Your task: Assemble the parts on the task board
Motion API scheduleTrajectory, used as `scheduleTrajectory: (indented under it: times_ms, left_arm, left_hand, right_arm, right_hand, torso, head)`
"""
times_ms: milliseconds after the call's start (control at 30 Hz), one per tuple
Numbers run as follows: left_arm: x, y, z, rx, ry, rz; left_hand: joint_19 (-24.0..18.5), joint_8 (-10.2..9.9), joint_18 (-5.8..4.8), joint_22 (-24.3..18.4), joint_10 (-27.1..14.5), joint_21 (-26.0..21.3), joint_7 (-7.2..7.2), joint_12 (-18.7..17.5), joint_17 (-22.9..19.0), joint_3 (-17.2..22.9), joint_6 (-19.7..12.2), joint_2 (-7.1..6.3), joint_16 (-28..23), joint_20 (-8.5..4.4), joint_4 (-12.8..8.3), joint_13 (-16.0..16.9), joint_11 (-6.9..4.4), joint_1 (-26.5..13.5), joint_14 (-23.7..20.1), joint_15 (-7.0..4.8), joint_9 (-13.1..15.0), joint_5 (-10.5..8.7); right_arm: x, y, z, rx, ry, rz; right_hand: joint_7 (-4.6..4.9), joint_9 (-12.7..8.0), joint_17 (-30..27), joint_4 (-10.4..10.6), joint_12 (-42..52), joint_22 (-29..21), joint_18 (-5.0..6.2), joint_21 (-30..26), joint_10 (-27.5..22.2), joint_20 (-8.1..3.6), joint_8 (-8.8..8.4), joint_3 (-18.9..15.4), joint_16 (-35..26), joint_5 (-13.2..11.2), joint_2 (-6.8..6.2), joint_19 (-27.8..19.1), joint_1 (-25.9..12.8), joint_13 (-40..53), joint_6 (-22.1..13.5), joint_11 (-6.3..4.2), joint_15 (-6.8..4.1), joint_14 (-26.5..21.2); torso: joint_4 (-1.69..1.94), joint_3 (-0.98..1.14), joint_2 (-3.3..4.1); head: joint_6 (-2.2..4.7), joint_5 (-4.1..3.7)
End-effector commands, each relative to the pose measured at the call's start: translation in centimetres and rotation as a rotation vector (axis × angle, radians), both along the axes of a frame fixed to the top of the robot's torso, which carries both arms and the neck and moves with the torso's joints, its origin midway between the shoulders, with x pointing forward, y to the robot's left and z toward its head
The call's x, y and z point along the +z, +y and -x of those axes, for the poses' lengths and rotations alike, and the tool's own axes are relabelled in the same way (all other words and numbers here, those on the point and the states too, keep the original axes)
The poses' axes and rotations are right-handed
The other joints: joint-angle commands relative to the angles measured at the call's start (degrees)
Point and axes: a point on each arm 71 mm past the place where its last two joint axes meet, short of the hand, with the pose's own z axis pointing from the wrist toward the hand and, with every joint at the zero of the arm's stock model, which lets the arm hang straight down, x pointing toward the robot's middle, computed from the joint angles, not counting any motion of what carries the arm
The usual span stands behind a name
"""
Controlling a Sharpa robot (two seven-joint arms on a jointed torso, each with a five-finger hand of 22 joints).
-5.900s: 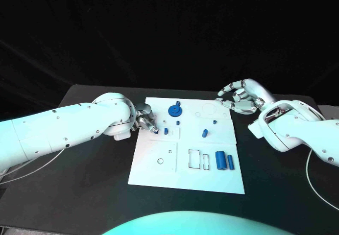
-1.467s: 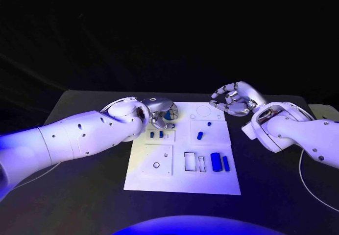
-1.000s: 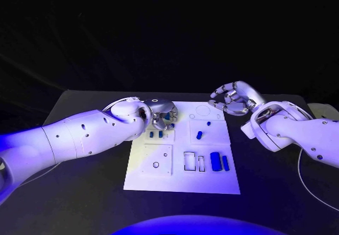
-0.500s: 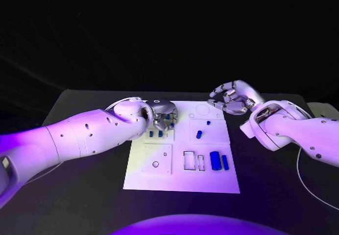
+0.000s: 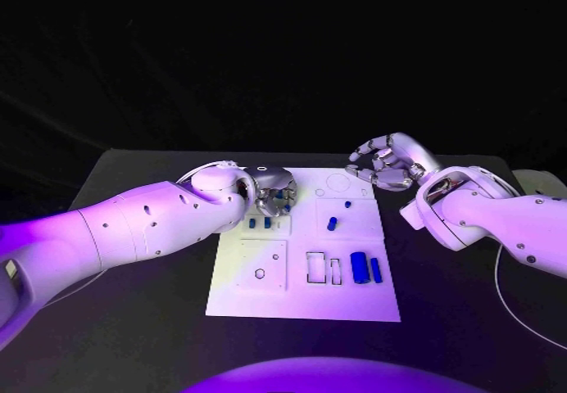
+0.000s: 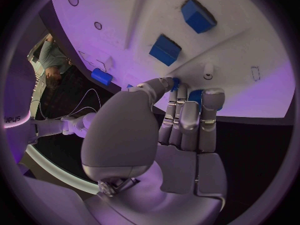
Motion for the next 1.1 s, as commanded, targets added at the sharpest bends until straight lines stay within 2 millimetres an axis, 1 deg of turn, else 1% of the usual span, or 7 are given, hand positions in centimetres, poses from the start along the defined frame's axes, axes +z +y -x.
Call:
scheduleTrajectory:
  times_ms: [33,133,267,433,667,967,1100]
  left_arm:
    - [-0.6,0.0,0.1,0.002,0.033,-0.035]
    - [-0.7,-0.1,0.1,0.002,0.035,-0.035]
    - [-0.7,0.0,0.1,0.005,0.035,-0.035]
    - [-0.6,0.0,0.0,0.01,0.025,-0.028]
    - [-0.4,0.1,0.0,0.012,0.001,-0.002]
    - [0.1,0.3,0.4,0.012,-0.005,0.049]
    - [0.7,0.6,0.7,0.017,-0.004,0.075]
  left_hand:
    - [0.77,-0.36,-1.01,0.88,0.75,0.65,0.0,-0.32,0.44,0.5,0.68,0.6,0.46,0.06,-0.23,0.09,-0.04,0.07,0.66,0.01,-0.09,-0.53]
    - [2.89,-0.14,-1.69,4.71,2.86,3.21,-0.46,-0.2,2.89,1.0,2.48,1.42,1.49,-0.07,-0.83,0.19,-0.68,0.13,2.52,-0.56,0.01,-1.32]
    - [4.75,-0.3,-2.3,8.01,5.23,5.48,-0.91,-0.95,3.97,1.93,4.52,2.24,1.94,-0.51,-2.1,0.2,-1.29,0.34,4.11,-1.16,0.13,-2.6]
    - [5.28,-0.88,-2.5,9.08,6.5,6.24,-0.98,-2.22,4.12,2.79,5.36,2.53,1.93,-0.68,-3.02,0.08,-1.4,0.19,4.69,-1.3,0.15,-3.34]
    - [5.23,-2.58,-2.54,9.32,7.28,6.48,-0.55,-5.52,3.67,3.82,5.22,2.2,1.75,-0.49,-3.88,-0.59,-0.95,-0.85,4.93,-0.98,-0.06,-3.5]
    - [5.12,-2.96,-2.5,9.2,7.54,6.43,-0.42,-6.35,3.47,3.97,5.27,2.12,1.7,-0.41,-4.01,-0.74,-0.84,-1.17,4.92,-0.89,-0.08,-3.5]
    - [5.1,-3.03,-2.48,9.17,7.63,6.42,-0.39,-6.53,3.45,3.99,5.31,2.11,1.69,-0.4,-4.03,-0.76,-0.82,-1.26,4.93,-0.87,-0.07,-3.49]
  right_arm:
    - [0.0,0.1,0.1,0.011,-0.006,0.001]
    - [0.0,0.2,0.1,0.011,-0.006,0.001]
    - [0.0,0.2,0.1,0.011,-0.006,0.001]
    - [0.0,0.1,0.1,0.011,-0.007,0.001]
    - [0.1,0.1,0.1,0.01,-0.008,0.0]
    - [0.1,0.1,0.1,0.011,-0.011,-0.001]
    - [0.0,0.1,0.1,0.009,-0.011,-0.001]
  right_hand:
    - [-0.12,-0.09,3.73,-0.03,-0.12,7.05,0.64,-0.17,-0.19,-0.51,0.25,0.33,-0.23,0.36,-0.33,-0.09,-0.25,1.58,-0.3,-0.05,-0.51,2.96]
    - [-0.12,-0.09,3.73,-0.03,-0.12,7.05,0.64,-0.17,-0.19,-0.51,0.25,0.33,-0.23,0.36,-0.33,-0.09,-0.25,1.58,-0.3,-0.05,-0.51,2.96]
    - [-0.13,-0.08,3.76,-0.01,0.0,7.07,0.63,-0.15,-0.05,-0.53,0.32,0.41,-0.24,0.38,-0.31,-0.04,-0.27,1.68,-0.25,-0.07,-0.52,2.97]
    - [-0.13,-0.08,3.76,-0.01,0.0,7.07,0.63,-0.15,-0.05,-0.53,0.32,0.41,-0.24,0.38,-0.31,-0.04,-0.27,1.68,-0.25,-0.07,-0.52,2.97]
    - [-0.13,-0.08,3.76,-0.01,0.0,7.07,0.63,-0.15,-0.05,-0.53,0.32,0.41,-0.24,0.38,-0.31,-0.04,-0.27,1.68,-0.25,-0.07,-0.52,2.97]
    - [-0.13,-0.08,3.76,-0.01,0.0,7.07,0.63,-0.15,-0.05,-0.53,0.32,0.41,-0.24,0.38,-0.31,-0.04,-0.27,1.68,-0.25,-0.07,-0.52,2.97]
    - [-0.13,-0.08,3.76,-0.01,0.0,7.07,0.63,-0.15,-0.05,-0.53,0.32,0.41,-0.24,0.38,-0.31,-0.04,-0.27,1.68,-0.25,-0.07,-0.52,2.97]
  torso:
    - [0.0,0.0,-0.06]
    - [-0.01,-0.02,-0.05]
    - [-0.03,0.0,-0.07]
    - [0.03,0.0,-0.06]
    - [0.03,-0.03,-0.09]
    - [0.03,-0.1,-0.12]
    - [0.13,-0.06,-0.17]
  head:
    - [-0.08,-0.02]
    - [-0.08,-0.09]
    - [-0.1,-0.08]
    - [-0.03,-0.18]
    - [0.03,-0.18]
    - [0.34,-0.21]
    - [0.47,-0.21]
